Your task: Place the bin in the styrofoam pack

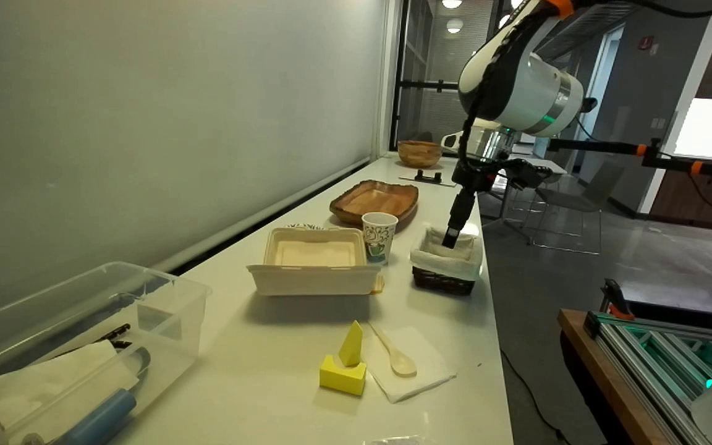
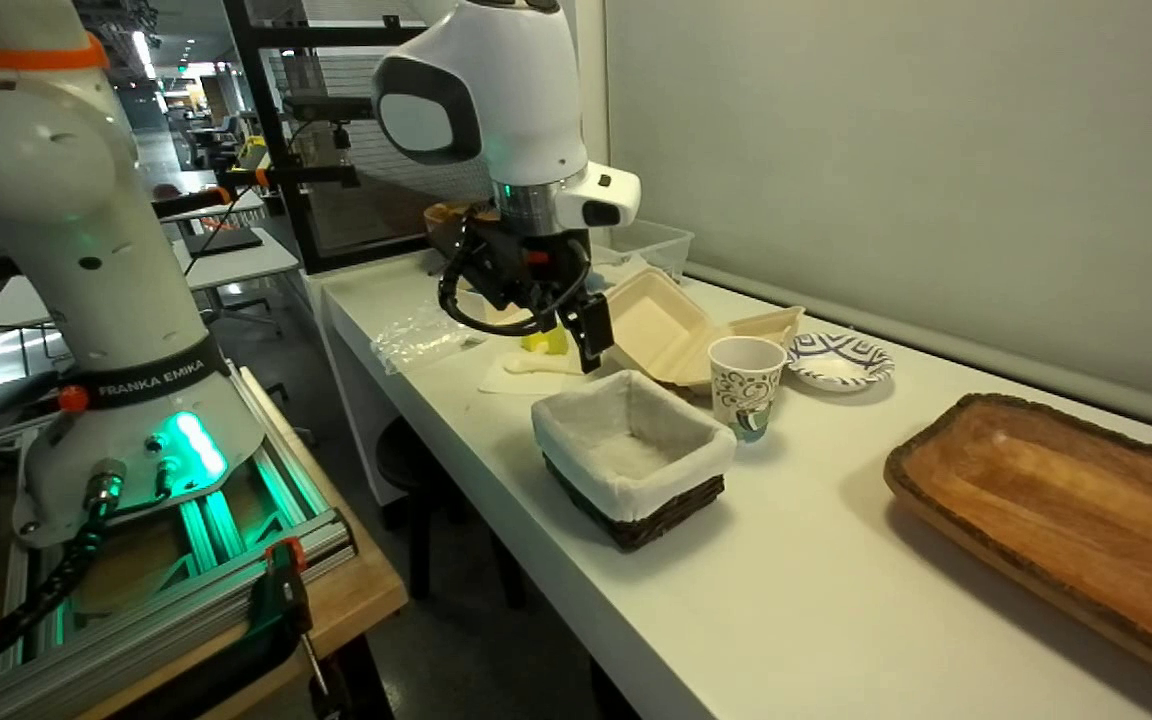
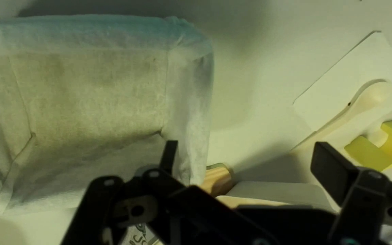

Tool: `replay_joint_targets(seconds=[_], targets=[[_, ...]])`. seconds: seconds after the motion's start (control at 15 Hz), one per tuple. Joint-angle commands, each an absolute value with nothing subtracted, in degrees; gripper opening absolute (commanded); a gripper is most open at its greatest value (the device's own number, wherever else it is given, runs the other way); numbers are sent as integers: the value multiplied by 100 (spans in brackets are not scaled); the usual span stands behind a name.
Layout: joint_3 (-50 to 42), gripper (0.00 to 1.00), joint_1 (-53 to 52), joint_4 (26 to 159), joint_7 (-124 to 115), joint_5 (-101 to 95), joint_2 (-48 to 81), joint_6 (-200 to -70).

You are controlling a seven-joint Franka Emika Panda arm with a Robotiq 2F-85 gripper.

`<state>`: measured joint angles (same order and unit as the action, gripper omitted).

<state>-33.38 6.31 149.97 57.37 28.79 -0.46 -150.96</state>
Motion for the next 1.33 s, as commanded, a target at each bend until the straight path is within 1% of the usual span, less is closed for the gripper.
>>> replay_joint_targets(seconds=[0.0,0.4,0.67,0.73,0.8,0.87,1.0,1.07,1.13,1.27], targets=[[-3308,100,620,14665,6232,3395,483,-15135],[-3210,99,672,14398,6436,3637,929,-15107],[-3145,86,683,14347,6439,3661,1116,-15118],[-3128,73,687,14337,6444,3664,1145,-15121],[-3117,67,689,14327,6438,3655,1177,-15129],[-3107,68,691,14319,6434,3644,1208,-15135],[-3095,49,702,14309,6434,3635,1259,-15141],[-3093,44,706,14311,6435,3634,1277,-15144],[-3095,31,709,14316,6432,3628,1296,-15146],[-3097,15,706,14328,6415,3621,1321,-15168]])
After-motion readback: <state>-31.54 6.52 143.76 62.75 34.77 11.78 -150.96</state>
